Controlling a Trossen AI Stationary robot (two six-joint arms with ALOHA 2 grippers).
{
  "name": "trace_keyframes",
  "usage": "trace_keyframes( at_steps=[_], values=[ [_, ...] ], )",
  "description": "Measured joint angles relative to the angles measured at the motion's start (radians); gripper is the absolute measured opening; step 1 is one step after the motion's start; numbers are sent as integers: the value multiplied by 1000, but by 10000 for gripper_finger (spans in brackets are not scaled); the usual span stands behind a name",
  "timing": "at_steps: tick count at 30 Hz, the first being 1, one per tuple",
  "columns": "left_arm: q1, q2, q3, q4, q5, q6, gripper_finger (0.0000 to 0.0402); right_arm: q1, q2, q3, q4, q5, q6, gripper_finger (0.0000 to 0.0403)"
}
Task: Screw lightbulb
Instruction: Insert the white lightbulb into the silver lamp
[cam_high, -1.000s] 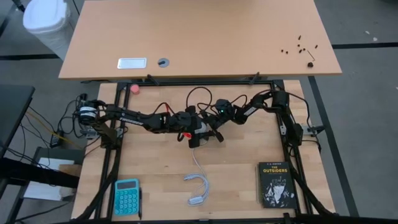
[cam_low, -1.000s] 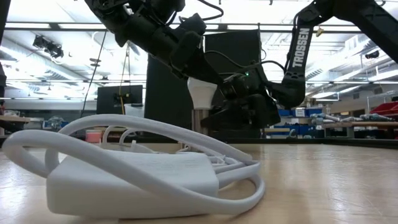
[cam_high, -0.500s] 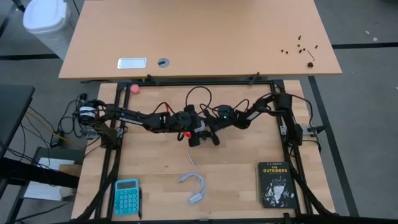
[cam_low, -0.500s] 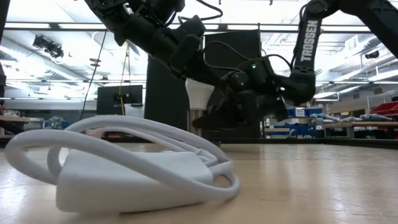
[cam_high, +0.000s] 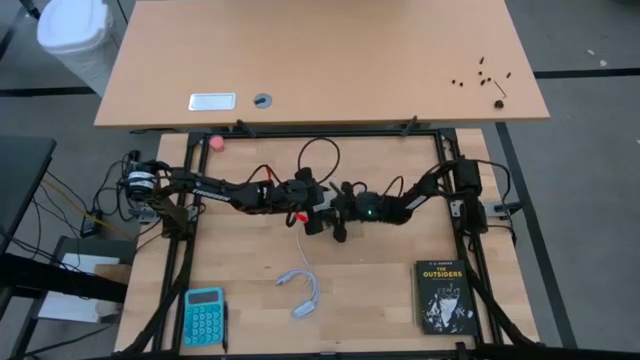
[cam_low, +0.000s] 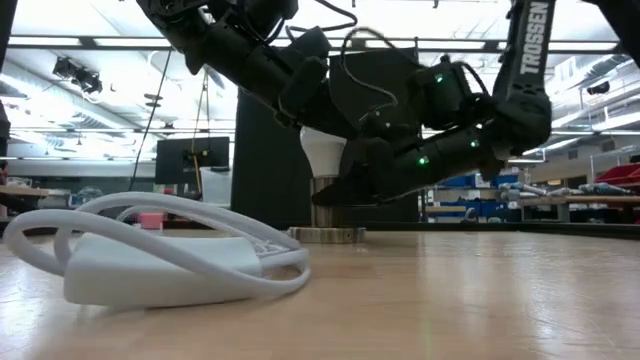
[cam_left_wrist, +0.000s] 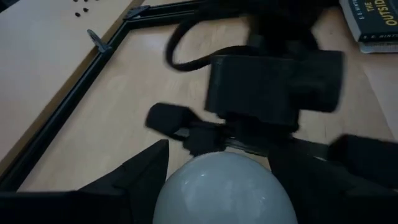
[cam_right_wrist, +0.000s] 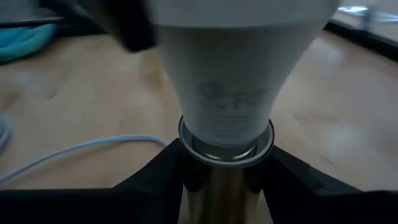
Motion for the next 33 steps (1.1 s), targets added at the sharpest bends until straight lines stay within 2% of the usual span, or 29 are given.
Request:
trace_keyframes(
  at_steps=[4,7,10,14,17,19,26,33],
  values=[
    [0,1,1,11,0,-4,271,85,3,0,-1,295,113,183],
    [0,0,1,15,-1,-10,271,132,6,-2,20,435,140,184],
    [0,-1,1,12,-3,-14,271,159,8,8,22,508,127,185],
    [0,-1,1,15,1,-4,271,153,8,11,16,498,117,188],
    [1,0,0,16,1,1,271,130,7,14,0,440,117,199],
    [0,0,0,16,4,6,271,108,5,16,-13,357,113,213],
    [0,0,-1,8,31,16,271,-3,3,17,-27,-102,23,290],
    [0,0,-1,8,39,14,271,-149,3,17,0,-478,-135,341]
  ],
)
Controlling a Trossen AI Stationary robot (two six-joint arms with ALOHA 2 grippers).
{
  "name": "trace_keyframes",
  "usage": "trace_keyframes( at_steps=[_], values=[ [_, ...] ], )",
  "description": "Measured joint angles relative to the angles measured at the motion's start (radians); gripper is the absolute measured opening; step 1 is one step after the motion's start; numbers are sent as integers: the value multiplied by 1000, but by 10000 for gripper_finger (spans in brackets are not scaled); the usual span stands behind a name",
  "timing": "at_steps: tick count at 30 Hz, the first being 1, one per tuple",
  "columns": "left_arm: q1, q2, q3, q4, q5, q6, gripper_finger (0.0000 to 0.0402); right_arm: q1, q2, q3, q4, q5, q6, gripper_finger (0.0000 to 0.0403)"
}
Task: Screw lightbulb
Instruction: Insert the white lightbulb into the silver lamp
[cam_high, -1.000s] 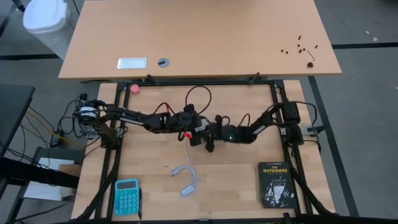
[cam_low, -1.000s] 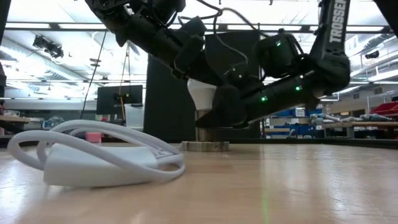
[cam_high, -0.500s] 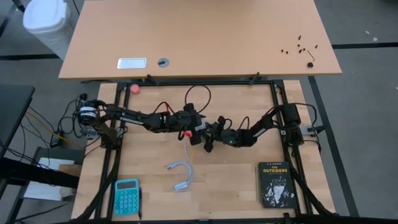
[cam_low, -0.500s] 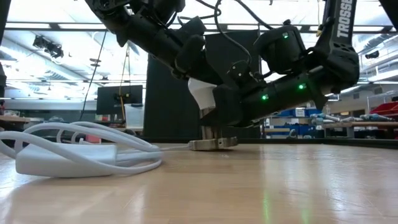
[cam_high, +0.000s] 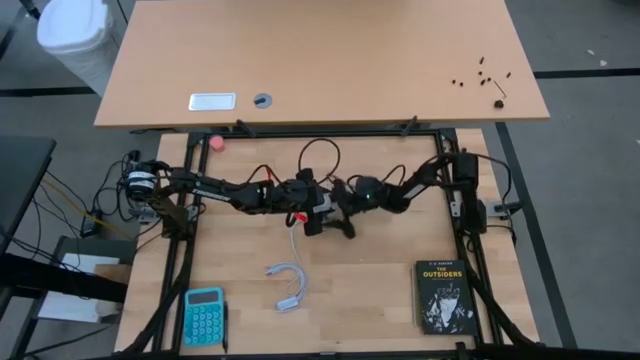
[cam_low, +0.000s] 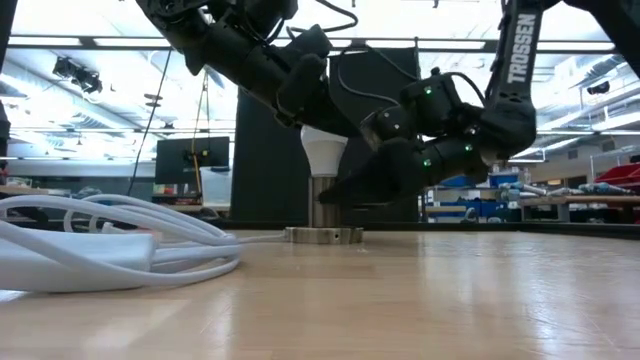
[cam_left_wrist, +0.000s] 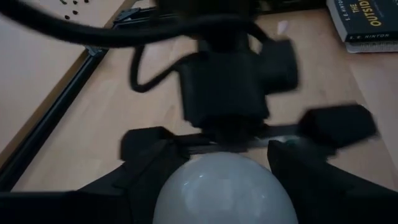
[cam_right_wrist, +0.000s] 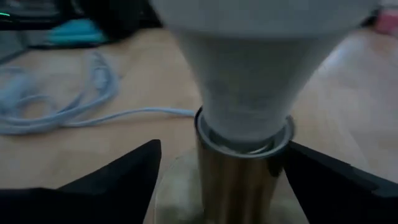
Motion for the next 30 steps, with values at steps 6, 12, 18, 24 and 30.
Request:
trace_keyframes(
  at_steps=[6,12,18,24,30],
  values=[
    [0,0,0,2,7,2,271,-97,-1,0,24,-271,-67,335],
    [0,0,0,7,32,15,271,-137,-1,30,-22,-404,-73,311],
    [1,1,0,22,40,17,271,-132,-1,107,-151,-424,-170,291],
    [1,0,0,24,42,18,271,-137,-1,148,-231,-458,-206,280],
    [0,0,0,25,44,19,271,-138,0,148,-270,-454,-251,274]
  ],
)
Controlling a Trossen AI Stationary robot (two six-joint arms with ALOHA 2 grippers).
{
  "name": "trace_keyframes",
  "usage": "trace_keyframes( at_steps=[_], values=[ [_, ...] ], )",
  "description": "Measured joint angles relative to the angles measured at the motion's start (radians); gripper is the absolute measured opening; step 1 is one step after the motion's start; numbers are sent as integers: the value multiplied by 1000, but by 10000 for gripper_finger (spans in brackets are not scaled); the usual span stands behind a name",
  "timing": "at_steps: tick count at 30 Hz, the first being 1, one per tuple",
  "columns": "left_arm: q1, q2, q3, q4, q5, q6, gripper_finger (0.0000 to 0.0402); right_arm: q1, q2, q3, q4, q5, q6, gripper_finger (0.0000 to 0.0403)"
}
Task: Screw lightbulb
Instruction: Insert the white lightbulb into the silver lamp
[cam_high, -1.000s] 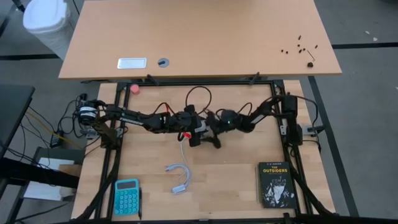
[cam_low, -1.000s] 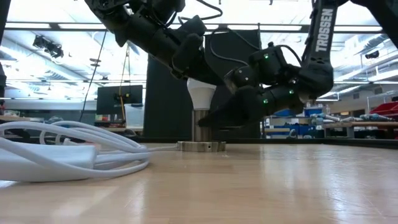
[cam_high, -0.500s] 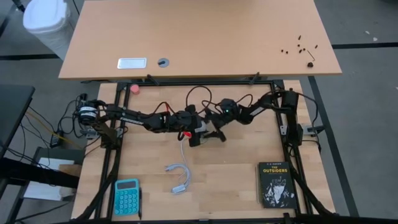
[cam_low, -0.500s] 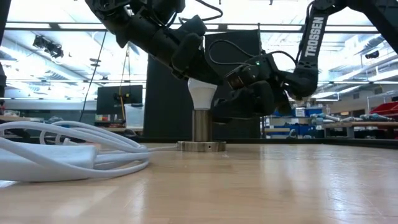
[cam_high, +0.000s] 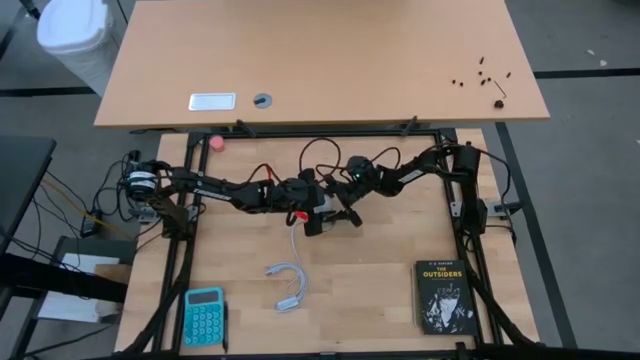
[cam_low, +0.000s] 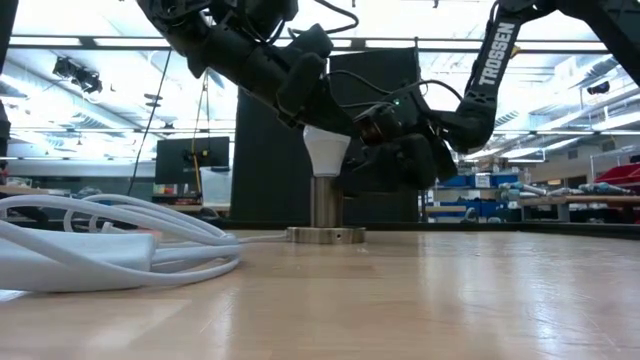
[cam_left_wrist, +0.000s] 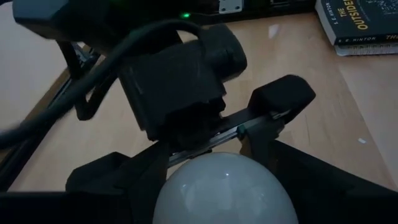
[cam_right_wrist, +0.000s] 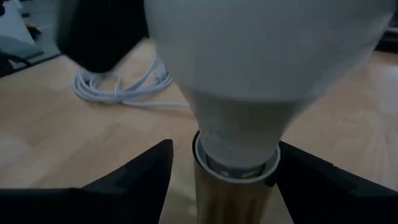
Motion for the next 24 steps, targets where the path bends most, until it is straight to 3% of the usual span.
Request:
trace_keyframes(
  at_steps=[15,24],
  values=[
    [-1,0,0,12,3,-2,271,26,34,-1,39,26,24,253],
    [-1,0,0,7,-1,-6,271,36,34,-2,70,91,32,171]
  ],
)
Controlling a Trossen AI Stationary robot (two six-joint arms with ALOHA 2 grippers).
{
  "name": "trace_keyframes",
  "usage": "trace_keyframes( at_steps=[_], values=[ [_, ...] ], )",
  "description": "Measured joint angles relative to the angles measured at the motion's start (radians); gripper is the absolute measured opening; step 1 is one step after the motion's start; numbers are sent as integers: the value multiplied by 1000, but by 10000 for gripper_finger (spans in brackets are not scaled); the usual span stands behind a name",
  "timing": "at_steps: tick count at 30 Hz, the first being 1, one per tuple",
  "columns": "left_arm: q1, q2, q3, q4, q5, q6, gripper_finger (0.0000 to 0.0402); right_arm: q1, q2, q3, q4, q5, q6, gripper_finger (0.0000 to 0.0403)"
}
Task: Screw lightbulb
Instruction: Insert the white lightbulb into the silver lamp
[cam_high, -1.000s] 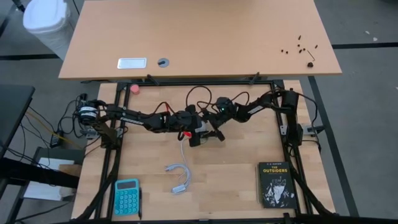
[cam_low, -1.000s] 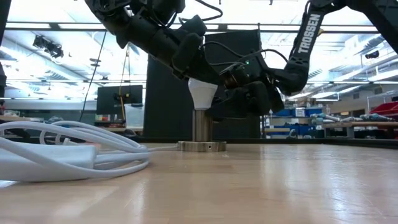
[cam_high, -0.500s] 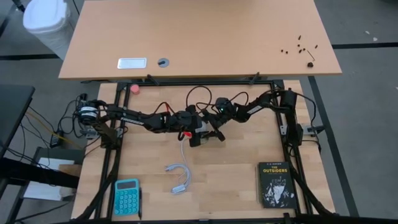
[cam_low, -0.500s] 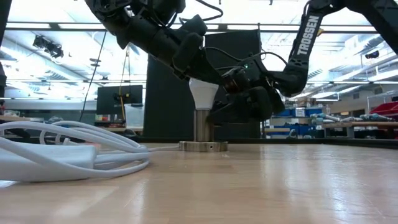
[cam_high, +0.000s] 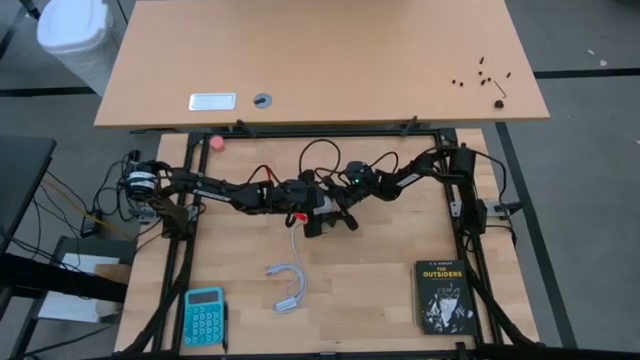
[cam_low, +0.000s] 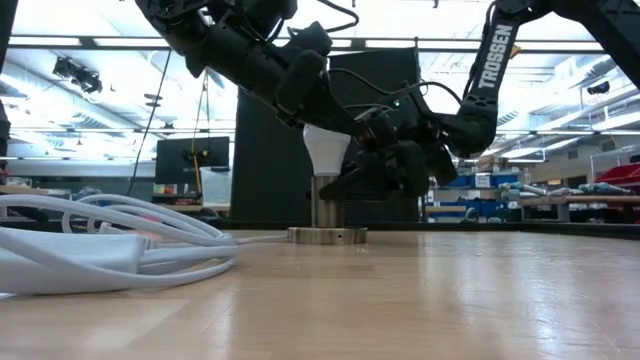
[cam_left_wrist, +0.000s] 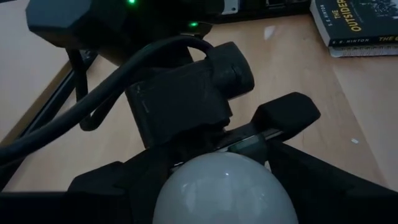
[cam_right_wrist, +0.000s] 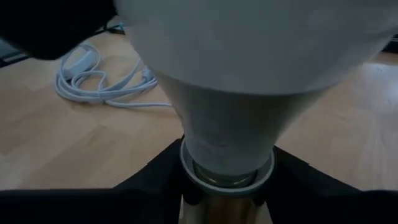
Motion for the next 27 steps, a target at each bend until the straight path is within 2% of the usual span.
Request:
trace_keyframes(
  at_steps=[7,14,21,27],
  values=[
    [0,-1,0,-21,-52,-22,271,0,-2,1,-1,103,59,171],
    [0,-2,1,-45,-102,-30,271,40,-11,1,0,300,154,171],
    [-3,-1,1,-48,-145,-55,271,130,-39,0,-50,617,225,174],
    [-4,-2,1,-74,-149,-73,271,201,-39,-1,-57,831,355,176]
  ],
)
